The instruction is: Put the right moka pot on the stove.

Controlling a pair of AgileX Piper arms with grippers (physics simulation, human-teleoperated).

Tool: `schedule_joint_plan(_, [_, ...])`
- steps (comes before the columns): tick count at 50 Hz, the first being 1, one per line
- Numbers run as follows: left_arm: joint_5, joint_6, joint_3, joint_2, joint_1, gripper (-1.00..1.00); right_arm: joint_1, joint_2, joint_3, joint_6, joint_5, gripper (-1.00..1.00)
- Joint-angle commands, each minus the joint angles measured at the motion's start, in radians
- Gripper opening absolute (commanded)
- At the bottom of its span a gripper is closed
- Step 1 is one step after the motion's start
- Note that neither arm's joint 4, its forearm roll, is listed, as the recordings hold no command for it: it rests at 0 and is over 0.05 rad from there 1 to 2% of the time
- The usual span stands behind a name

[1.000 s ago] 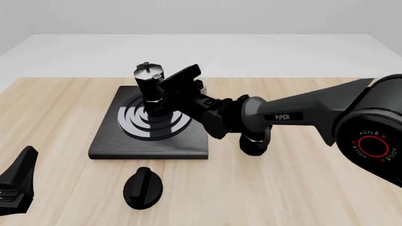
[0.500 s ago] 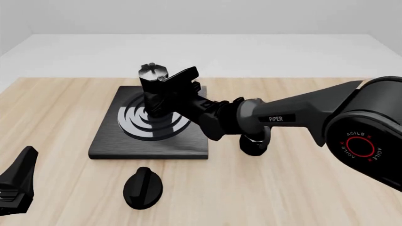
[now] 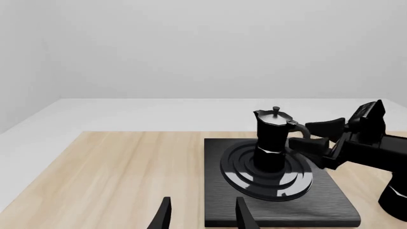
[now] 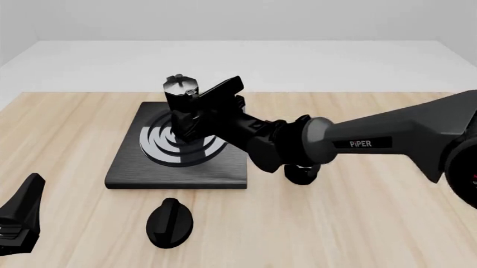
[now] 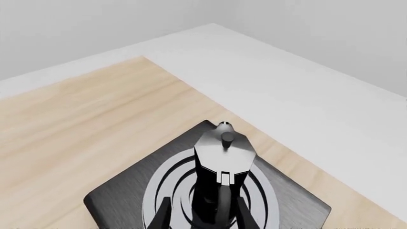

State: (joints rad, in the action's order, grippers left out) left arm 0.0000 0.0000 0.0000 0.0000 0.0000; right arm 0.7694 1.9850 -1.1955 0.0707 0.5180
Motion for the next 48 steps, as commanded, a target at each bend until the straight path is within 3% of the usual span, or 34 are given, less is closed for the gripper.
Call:
schedule_joint_plan(1, [0.0, 0.0, 0.0, 0.0, 0.0, 1.0, 0.004, -0.092, 0.077, 0.01, 0.001, 1.0])
schedule_joint_plan(36, [0.0, 0.0, 0.0, 0.0, 0.0, 1.0, 0.043, -0.436, 0.348, 0.007, 0.002, 1.0])
schedule_joint_plan(48, [0.0, 0.0, 0.0, 0.0, 0.0, 1.0, 0.074, -0.579, 0.458, -0.022, 0.026, 1.0])
